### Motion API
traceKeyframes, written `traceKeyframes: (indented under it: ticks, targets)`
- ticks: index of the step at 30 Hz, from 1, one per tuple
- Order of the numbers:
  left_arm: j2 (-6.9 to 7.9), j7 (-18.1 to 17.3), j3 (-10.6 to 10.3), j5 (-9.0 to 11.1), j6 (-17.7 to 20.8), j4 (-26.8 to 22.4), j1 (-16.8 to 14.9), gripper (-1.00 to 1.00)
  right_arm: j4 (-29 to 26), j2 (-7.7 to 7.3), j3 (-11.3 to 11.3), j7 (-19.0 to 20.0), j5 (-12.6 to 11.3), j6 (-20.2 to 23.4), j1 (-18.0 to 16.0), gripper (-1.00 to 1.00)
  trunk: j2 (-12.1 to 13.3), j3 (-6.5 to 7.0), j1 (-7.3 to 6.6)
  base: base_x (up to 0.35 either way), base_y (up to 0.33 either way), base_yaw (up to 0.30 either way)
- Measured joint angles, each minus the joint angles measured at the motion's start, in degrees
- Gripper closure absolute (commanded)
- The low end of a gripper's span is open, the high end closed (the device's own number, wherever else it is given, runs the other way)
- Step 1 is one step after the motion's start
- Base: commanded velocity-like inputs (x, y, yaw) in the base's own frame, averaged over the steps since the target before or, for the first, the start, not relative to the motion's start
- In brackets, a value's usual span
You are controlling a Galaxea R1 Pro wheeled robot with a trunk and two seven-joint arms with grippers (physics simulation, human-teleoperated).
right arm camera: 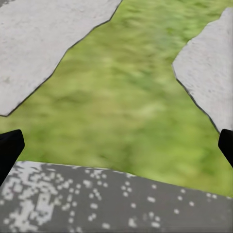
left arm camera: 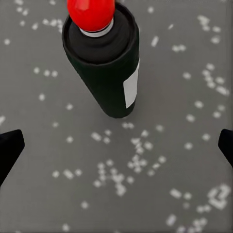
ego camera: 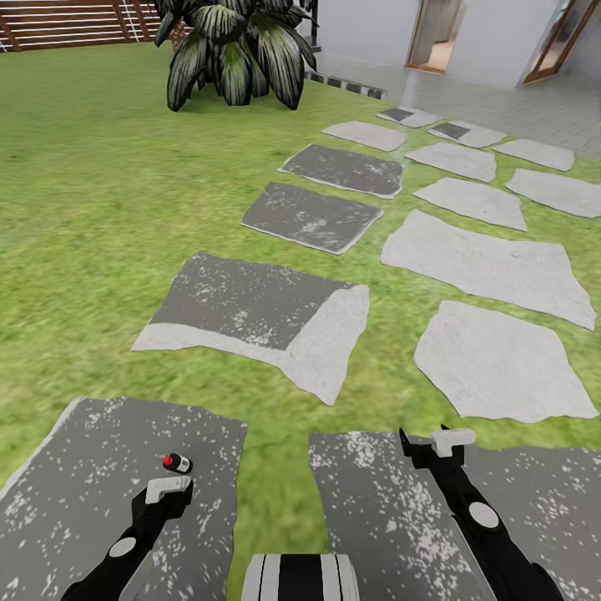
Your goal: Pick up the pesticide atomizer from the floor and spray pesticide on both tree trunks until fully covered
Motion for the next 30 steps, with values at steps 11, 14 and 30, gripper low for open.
traceKeyframes:
  ticks: [11,14,30]
  targets:
    - [-0.02,0.01,-0.06,0.0,0.0,0.0,0.0,-1.0,0.03,0.0,0.0,0.0,0.04,-0.02,0.0,-1.0,0.0,0.0,0.0,0.049,0.055,-0.001]
    - [-0.06,0.03,-0.1,0.0,0.0,0.0,0.0,-1.0,0.03,0.0,0.0,0.0,0.04,-0.01,0.0,-1.0,0.0,0.0,0.0,0.01,0.003,0.0]
    - [-0.09,0.05,-0.07,0.0,0.01,-0.03,0.0,-1.0,0.03,0.0,0.0,0.0,0.04,0.01,0.0,-1.0,0.0,0.0,0.0,0.055,0.0,0.0]
